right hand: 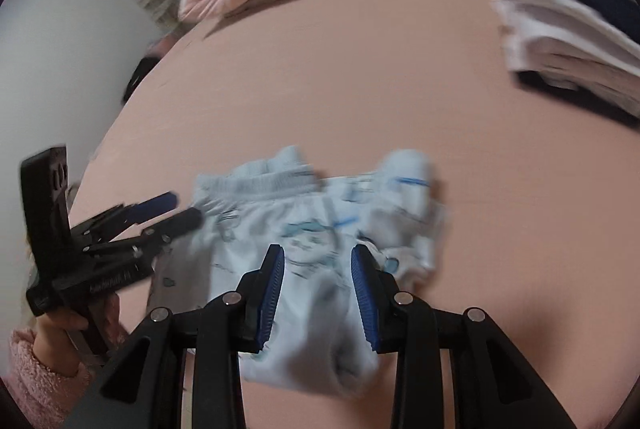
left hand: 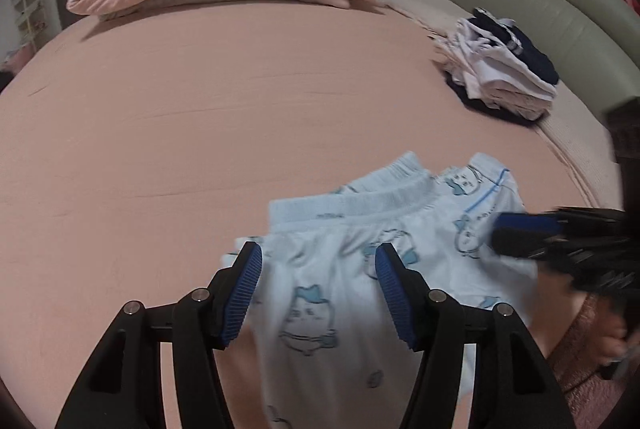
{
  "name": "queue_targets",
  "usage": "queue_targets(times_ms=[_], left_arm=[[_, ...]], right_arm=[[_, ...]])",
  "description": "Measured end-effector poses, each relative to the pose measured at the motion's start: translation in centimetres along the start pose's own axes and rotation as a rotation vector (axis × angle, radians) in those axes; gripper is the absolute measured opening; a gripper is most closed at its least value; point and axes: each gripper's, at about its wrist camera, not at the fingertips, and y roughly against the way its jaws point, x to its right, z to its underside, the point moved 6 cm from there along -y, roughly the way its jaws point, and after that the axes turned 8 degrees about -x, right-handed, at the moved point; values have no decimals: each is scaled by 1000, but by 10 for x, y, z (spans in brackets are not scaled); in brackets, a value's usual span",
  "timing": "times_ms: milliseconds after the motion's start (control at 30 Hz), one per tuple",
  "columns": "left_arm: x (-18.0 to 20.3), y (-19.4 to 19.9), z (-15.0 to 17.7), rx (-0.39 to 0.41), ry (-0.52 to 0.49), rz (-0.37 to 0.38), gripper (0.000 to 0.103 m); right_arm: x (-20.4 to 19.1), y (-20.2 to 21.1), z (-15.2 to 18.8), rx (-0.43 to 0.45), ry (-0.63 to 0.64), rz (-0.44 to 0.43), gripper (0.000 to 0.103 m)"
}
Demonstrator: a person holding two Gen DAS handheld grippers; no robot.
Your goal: Fold clothes
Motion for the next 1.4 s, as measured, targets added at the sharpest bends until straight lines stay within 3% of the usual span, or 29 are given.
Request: queue_targets(times_ms=[67, 133, 200, 267, 300, 367, 433, 500, 567, 700, 833, 900, 1000, 1067, 1200, 1333, 1400], left_arm=[[-1, -4, 2, -17, -9, 3, 57], [-9, -15, 8, -63, -19, -76, 57], [-26, -20, 9, -97, 12, -76, 58], [-46, -13, 3, -98, 118, -6, 57], [-53, -7, 0, -82, 141, -6, 57], [-61, 7, -2, -38, 165, 28, 57], [-58, 19, 1, -22, 178, 110, 57], [-43, 32, 7, 9, 130, 137, 57], [-30, 39, 18, 14, 83, 103, 57], [-14, 39, 40, -8, 15, -18, 57], [-6, 46, 74, -34, -51, -62, 57], [0, 42, 78, -46, -54, -46, 57], [9, 39, 81, -37, -62, 1, 57], [12, 37, 84, -33, -78, -22, 57], [12, 7, 90, -109, -95, -89, 59], [-19, 22, 91, -93, -76, -181, 59], [-34, 26, 93, -100, -16, -132, 60]], right_arm=[[2, -8, 0, -22, 7, 12, 34], [4, -17, -1, -44, 14, 25, 34], [5, -25, -1, -65, 20, 37, 33], [7, -33, -2, -87, 27, 50, 30], [12, -32, -1, -91, 18, 44, 30], [24, -8, 2, -36, 17, 54, 30], [32, 22, 5, 38, 34, 77, 34], [36, 44, 12, 89, 45, 70, 34], [35, 51, 23, 104, 42, 58, 34], [-25, 14, 16, 47, 75, 38, 34], [-67, -13, 21, -18, 216, 114, 34], [-67, -15, 42, -26, 232, 172, 34], [-55, -7, 47, 19, 216, 219, 34], [-51, 0, 50, 36, 214, 204, 34], [-48, -16, 55, -7, 247, 245, 34], [-42, -24, 58, -41, 260, 283, 32], [-25, -18, 59, -46, 210, 303, 33]])
